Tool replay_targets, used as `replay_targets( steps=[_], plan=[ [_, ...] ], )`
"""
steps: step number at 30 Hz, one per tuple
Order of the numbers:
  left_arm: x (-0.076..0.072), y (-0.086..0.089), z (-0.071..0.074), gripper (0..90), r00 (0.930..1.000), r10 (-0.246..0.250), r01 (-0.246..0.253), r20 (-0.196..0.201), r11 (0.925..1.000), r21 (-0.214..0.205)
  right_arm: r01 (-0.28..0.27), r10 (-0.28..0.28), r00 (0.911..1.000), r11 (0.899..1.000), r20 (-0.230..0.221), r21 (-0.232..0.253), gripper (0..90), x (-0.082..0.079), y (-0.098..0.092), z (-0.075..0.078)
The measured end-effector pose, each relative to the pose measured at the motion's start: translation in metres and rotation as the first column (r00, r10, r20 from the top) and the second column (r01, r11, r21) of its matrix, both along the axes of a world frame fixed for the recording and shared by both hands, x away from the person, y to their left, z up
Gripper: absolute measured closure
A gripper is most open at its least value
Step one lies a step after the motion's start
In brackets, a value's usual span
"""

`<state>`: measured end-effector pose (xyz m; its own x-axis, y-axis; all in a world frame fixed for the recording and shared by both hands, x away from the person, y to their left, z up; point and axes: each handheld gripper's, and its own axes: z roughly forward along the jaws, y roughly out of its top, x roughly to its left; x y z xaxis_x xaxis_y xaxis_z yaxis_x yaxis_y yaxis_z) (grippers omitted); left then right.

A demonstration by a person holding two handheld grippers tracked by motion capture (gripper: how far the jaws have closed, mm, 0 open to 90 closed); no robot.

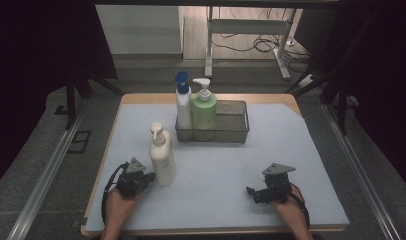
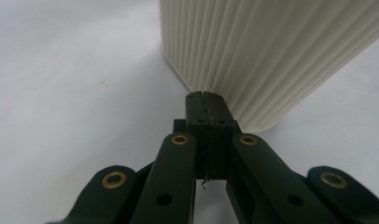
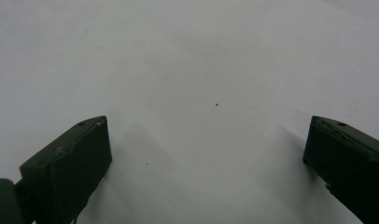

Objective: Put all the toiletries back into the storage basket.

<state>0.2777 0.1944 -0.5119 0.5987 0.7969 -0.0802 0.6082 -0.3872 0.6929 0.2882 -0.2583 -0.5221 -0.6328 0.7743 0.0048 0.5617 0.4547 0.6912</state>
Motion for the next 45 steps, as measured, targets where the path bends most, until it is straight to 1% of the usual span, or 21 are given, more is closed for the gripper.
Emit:
replay_targets(
  steps=[3,8,17,22,27,28,30,32,35,37,40,42,45],
  plan=[
    [0.0,-0.006,-0.001,89.5,0.9999,-0.011,0.011,-0.007,0.9999,0.005,0.0,0.0,1.0,1.0,-0.003,-0.001,0.4,0.0,0.0,0.0],
    [-0.001,-0.013,-0.001,89.6,0.9995,-0.031,0.031,-0.007,0.9995,-0.001,0.001,-0.001,1.0,1.0,-0.004,-0.004,0.3,0.0,0.0,0.0],
    [0.001,-0.031,-0.003,89.5,0.9966,-0.081,0.082,-0.012,0.9967,0.006,0.014,-0.014,0.9998,1.0,-0.01,-0.007,0.0,0.001,0.003,0.001],
    [0.003,-0.037,-0.004,89.3,0.9958,-0.092,0.092,-0.009,0.9958,0.007,0.021,-0.021,0.9997,1.0,-0.008,-0.008,0.0,0.001,0.003,0.0],
    [0.006,-0.044,-0.005,88.8,0.995,-0.1,0.1,-0.005,0.995,-0.006,0.021,-0.022,0.9997,1.0,-0.008,-0.007,0.0,0.0,0.003,0.0],
    [0.006,-0.046,-0.005,88.6,0.9955,-0.095,0.095,-0.004,0.9955,-0.01,0.022,-0.022,0.9997,1.0,-0.008,-0.008,0.0,0.0,0.004,0.0],
    [0.007,-0.047,-0.005,88.4,0.9953,-0.097,0.097,-0.001,0.9952,-0.008,0.021,-0.021,0.9998,1.0,-0.007,-0.007,0.0,0.0,0.003,0.0],
    [0.006,-0.047,-0.005,87.7,0.9947,-0.103,0.103,-0.007,0.9946,-0.016,0.021,-0.021,0.9998,1.0,-0.006,-0.007,0.0,0.0,0.003,0.0],
    [0.004,-0.047,-0.004,86.2,0.9931,-0.117,0.117,-0.01,0.9932,-0.003,0.021,-0.021,0.9997,1.0,-0.009,-0.007,0.0,0.001,0.003,0.0],
    [0.002,-0.047,-0.004,84.0,0.9923,-0.123,0.123,-0.008,0.9923,0.007,0.021,-0.021,0.9997,1.0,-0.009,-0.008,0.0,0.001,0.003,0.0],
    [-0.002,-0.045,-0.003,79.4,0.9942,-0.108,0.108,-0.003,0.994,0.021,0.019,-0.019,0.9997,1.0,-0.014,-0.011,0.0,0.001,0.004,0.001],
    [-0.004,-0.041,-0.003,73.5,0.9955,-0.095,0.095,0.003,0.9949,0.033,0.018,-0.018,0.9997,1.0,-0.016,-0.016,0.0,0.001,0.004,0.001],
    [-0.006,-0.035,-0.003,63.8,0.9972,-0.075,0.075,0.005,0.9968,0.029,0.02,-0.021,0.9995,1.0,-0.024,-0.019,0.0,0.001,0.004,0.002]
  ],
)
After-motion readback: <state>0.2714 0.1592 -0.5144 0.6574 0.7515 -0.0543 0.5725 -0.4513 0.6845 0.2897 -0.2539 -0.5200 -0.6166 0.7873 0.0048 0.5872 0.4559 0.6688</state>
